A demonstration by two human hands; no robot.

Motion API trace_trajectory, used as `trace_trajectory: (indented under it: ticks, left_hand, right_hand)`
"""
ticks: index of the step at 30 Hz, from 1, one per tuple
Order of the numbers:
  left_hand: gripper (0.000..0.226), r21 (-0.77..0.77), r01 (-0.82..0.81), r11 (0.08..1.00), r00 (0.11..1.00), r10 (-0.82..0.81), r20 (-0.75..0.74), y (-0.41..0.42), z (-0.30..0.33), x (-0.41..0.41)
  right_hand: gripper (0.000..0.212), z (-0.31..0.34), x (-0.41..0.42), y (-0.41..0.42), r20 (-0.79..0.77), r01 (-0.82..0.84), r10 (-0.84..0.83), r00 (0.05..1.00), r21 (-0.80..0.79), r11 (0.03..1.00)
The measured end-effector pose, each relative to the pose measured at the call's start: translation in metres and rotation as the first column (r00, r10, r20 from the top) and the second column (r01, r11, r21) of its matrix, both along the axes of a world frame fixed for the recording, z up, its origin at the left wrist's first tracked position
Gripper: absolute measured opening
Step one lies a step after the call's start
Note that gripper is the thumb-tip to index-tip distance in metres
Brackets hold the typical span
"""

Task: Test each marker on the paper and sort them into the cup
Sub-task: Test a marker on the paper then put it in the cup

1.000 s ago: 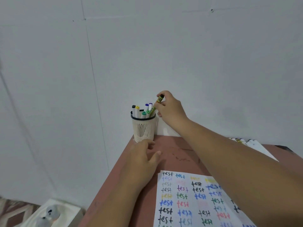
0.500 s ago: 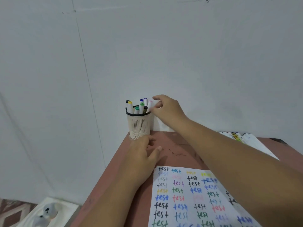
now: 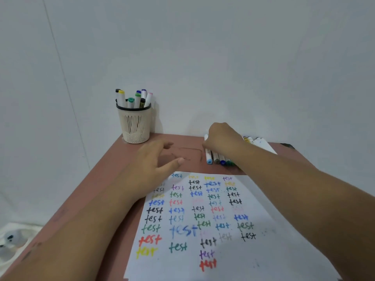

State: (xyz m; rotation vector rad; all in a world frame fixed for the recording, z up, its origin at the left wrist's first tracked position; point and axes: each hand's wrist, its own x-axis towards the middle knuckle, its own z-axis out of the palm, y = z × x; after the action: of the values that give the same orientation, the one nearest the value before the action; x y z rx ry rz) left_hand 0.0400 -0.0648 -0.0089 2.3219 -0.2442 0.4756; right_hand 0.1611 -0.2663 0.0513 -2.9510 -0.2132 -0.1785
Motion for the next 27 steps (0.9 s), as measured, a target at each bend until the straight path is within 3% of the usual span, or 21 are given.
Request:
trace_trajectory:
  ticks: [3,8,11,13,15,17,21,24,27]
  left_hand:
    - [0.068,-0.001,-0.004,1.000,1.000,0.004,-0.009,0.000,0.000,-0.002]
    - [0.055,0.005,-0.012,1.000,1.000,0.012,-0.014,0.002,-0.001,-0.002]
    - [0.055,-0.005,-0.020,1.000,1.000,0.020,-0.007,0.003,-0.002,-0.002]
    - [0.054,0.001,-0.024,1.000,1.000,0.024,0.003,0.004,-0.002,-0.002]
    - [0.050,0.011,-0.023,1.000,1.000,0.023,0.012,0.005,-0.001,-0.005]
    - [0.046,0.018,-0.005,1.000,1.000,0.004,0.026,0.003,0.001,-0.010]
    - [0.050,-0.025,0.041,0.999,0.993,-0.038,0.109,-0.012,0.013,-0.025]
    - [0.044,0.012,0.086,0.996,0.979,-0.086,0.182,-0.033,0.033,-0.039]
    - [0.029,0.104,0.097,0.990,0.968,-0.118,0.221,-0.057,0.047,-0.055]
  right_hand:
    - [0.014,-0.007,-0.001,0.007,0.026,0.035,-0.034,0.999,-0.043,0.998]
    - [0.015,-0.008,0.001,0.031,0.007,0.043,-0.043,0.999,-0.025,0.999]
    - [0.021,-0.003,-0.001,0.040,-0.069,0.045,-0.039,0.997,0.090,0.995]
    - [0.023,0.004,-0.009,0.040,-0.128,0.052,-0.018,0.992,0.268,0.962]
    - [0.018,0.010,-0.023,0.032,-0.214,0.087,0.046,0.976,0.572,0.815]
    - [0.013,0.017,-0.043,0.021,-0.289,0.155,0.141,0.947,0.796,0.586]
    - [0.018,0.027,-0.085,-0.009,-0.259,0.185,0.311,0.915,0.951,0.247]
    - [0.017,0.030,-0.120,-0.033,-0.180,0.151,0.395,0.901,0.983,0.105]
    - [0.014,0.027,-0.150,-0.050,-0.095,0.072,0.409,0.907,0.995,0.070]
